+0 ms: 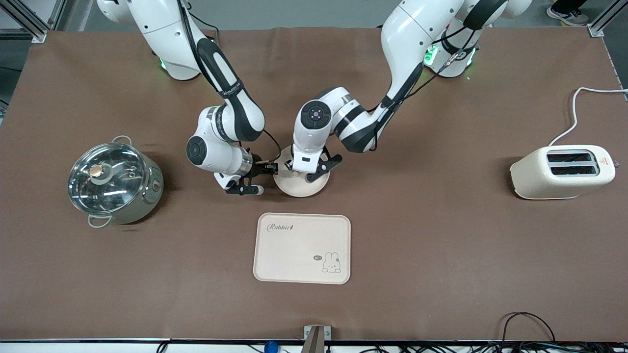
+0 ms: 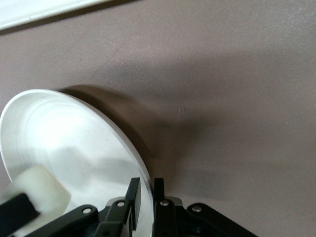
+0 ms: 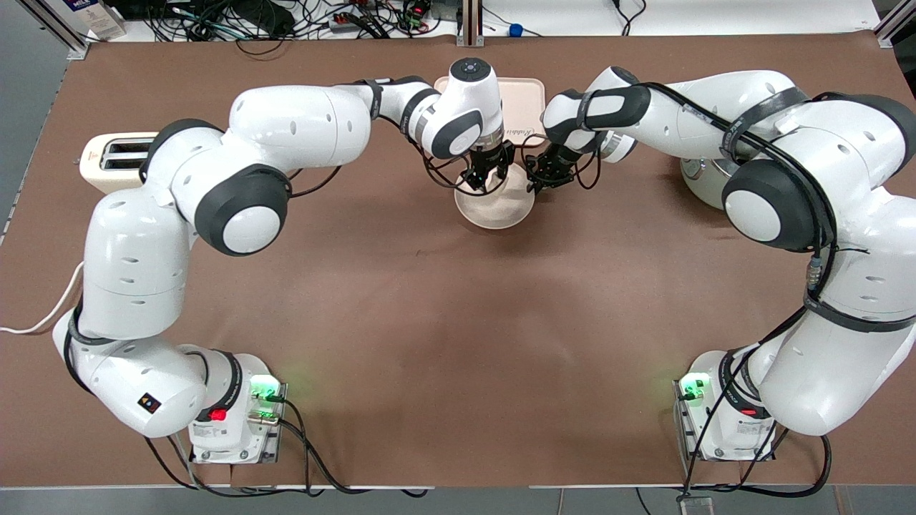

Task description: Place bun in plate and plate on tray

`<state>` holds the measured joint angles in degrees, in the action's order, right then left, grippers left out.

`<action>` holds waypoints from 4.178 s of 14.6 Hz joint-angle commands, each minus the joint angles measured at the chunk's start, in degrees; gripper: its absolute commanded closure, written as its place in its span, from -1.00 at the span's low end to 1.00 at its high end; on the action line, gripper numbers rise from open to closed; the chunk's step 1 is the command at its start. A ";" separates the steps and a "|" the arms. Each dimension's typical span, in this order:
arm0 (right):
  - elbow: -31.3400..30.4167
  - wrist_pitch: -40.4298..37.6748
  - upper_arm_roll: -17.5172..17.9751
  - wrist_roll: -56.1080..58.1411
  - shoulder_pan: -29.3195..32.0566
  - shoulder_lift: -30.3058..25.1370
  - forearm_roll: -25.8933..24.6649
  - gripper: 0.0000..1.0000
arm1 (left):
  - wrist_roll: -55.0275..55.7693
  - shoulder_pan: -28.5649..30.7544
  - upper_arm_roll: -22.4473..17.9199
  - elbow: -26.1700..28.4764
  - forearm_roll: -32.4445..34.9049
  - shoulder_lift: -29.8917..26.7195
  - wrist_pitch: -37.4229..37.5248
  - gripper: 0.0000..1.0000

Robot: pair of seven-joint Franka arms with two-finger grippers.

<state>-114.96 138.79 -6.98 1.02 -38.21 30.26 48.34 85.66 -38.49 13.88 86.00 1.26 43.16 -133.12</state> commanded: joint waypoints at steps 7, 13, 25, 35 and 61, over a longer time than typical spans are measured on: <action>-0.79 -0.10 0.30 1.79 0.41 -1.25 1.59 0.99 | -0.31 3.40 -1.14 -1.18 0.23 -8.16 6.36 -1.00; 4.36 -7.27 -0.14 6.01 4.87 -5.04 1.50 0.99 | -19.69 18.43 -1.05 -5.05 4.80 -19.06 21.38 -1.00; 60.36 -25.68 -1.02 -14.03 10.25 33.89 -11.51 0.99 | -68.13 39.36 -1.40 -3.13 3.77 -39.63 43.91 -1.00; 62.49 -25.42 -0.58 -19.21 13.51 34.78 -11.33 0.99 | -75.72 36.91 -5.71 12.00 -1.70 -52.48 44.09 -1.00; -4.31 -27.58 -0.93 -20.10 22.10 -37.00 -46.45 -1.00 | -75.90 36.74 -5.54 11.47 -1.79 -52.65 44.79 -1.00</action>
<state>-114.50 114.02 -8.99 -19.41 -19.53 -0.01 6.47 10.82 -1.79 8.42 96.98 0.36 -8.50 -88.62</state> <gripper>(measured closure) 0.000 0.000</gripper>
